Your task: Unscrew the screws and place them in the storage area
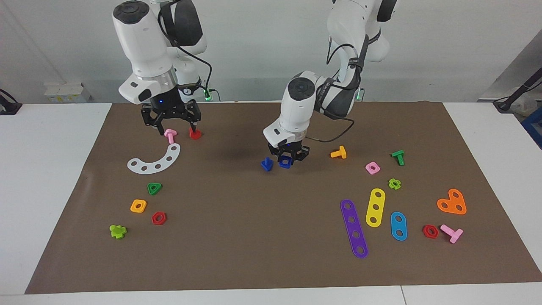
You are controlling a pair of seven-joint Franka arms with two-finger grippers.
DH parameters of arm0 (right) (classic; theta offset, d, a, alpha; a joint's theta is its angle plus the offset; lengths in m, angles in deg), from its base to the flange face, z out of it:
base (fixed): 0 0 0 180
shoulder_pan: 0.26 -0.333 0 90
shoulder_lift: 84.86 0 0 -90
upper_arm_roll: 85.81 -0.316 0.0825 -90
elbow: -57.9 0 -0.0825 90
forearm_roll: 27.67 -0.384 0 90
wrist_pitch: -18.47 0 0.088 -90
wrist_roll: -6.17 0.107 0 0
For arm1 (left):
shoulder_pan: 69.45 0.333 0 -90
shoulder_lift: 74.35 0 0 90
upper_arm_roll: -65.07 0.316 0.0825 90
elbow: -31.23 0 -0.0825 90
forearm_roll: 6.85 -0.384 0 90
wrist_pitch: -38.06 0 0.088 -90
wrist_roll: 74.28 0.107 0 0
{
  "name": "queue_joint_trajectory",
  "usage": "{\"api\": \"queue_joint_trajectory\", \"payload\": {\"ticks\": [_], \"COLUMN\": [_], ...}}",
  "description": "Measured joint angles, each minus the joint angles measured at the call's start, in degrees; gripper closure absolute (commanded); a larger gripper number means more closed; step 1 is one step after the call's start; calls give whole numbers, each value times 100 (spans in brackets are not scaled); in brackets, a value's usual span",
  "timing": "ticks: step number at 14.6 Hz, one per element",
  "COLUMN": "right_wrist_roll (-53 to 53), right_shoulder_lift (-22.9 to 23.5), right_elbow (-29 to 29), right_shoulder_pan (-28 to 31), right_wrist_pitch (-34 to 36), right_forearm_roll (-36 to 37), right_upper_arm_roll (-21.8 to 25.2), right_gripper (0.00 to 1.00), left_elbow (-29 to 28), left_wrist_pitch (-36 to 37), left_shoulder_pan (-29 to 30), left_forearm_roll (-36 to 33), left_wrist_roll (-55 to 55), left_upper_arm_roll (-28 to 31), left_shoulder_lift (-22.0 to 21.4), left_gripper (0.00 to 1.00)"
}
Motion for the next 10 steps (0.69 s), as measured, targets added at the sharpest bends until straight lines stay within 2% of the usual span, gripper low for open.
{"api": "queue_joint_trajectory", "payload": {"ticks": [4,7,10], "right_wrist_roll": [284,661,1046], "right_shoulder_lift": [119,334,746], "right_elbow": [-303,-354,-392], "right_shoulder_pan": [-357,-677,-976], "right_wrist_pitch": [-262,-543,-1217], "right_forearm_roll": [0,-1,-1], "right_upper_arm_roll": [-4,-7,-9], "right_gripper": [1,4,4], "left_elbow": [-90,-444,-687], "left_wrist_pitch": [589,543,271], "left_shoulder_pan": [729,1198,1358], "left_forearm_roll": [12,15,17], "left_wrist_roll": [3,71,82], "left_upper_arm_roll": [23,26,25], "left_shoulder_lift": [-139,-251,-298], "left_gripper": [100,100,100]}}
